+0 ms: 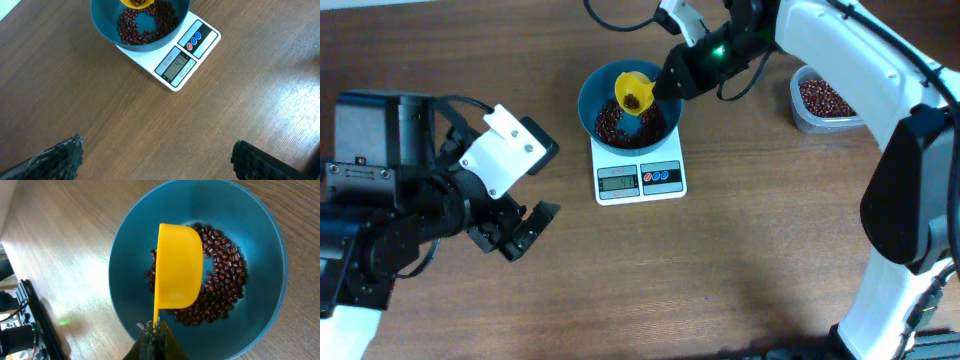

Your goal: Scoop item into bowl and weigh 50g on scale

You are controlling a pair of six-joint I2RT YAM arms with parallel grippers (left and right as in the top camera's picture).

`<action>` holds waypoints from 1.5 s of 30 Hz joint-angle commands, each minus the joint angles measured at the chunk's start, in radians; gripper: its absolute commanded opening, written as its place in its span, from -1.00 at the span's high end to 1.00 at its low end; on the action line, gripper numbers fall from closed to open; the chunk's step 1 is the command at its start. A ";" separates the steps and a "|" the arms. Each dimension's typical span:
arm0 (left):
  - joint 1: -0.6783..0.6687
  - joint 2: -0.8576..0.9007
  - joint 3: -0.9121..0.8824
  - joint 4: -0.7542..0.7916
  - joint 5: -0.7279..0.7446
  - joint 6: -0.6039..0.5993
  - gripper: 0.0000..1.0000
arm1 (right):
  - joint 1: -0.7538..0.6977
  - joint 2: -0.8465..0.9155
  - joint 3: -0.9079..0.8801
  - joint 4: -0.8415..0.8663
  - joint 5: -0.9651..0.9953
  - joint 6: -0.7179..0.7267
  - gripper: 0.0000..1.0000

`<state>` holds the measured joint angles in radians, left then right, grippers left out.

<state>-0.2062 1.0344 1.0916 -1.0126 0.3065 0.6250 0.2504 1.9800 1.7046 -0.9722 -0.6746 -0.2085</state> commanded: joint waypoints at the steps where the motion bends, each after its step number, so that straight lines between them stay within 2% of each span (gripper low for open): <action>1: 0.005 0.000 0.018 0.000 0.001 0.012 -0.97 | 0.008 0.007 0.025 0.001 -0.008 0.007 0.90; 3: 0.005 0.000 0.018 0.000 0.001 0.012 -0.98 | 0.014 0.005 0.034 -0.001 0.002 0.008 0.90; 7: 0.005 0.000 0.018 0.000 0.001 0.012 -0.97 | 0.062 -0.048 0.060 -0.008 0.257 0.003 0.90; 11: 0.005 0.000 0.018 0.000 0.001 0.012 -0.97 | 0.101 -0.053 0.060 -0.010 0.299 0.003 0.90; 15: 0.005 0.000 0.018 0.000 0.001 0.012 -0.98 | 0.143 -0.057 0.062 -0.012 0.423 0.003 0.90; 22: 0.005 0.000 0.018 0.000 0.001 0.012 -0.98 | 0.163 -0.077 0.126 -0.035 0.459 -0.003 0.91; 28: 0.005 0.000 0.018 0.000 0.001 0.012 -0.98 | 0.175 -0.066 0.122 -0.048 0.521 0.003 0.90; 31: 0.005 0.000 0.018 0.000 0.001 0.012 -0.97 | 0.177 -0.074 0.136 -0.045 0.484 0.005 0.90; 45: 0.005 0.000 0.018 0.001 0.001 0.012 -0.97 | 0.198 -0.072 0.138 -0.056 0.536 0.003 0.91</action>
<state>-0.2062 1.0344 1.0916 -1.0126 0.3065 0.6250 0.4297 1.9347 1.8160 -1.0260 -0.1799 -0.2089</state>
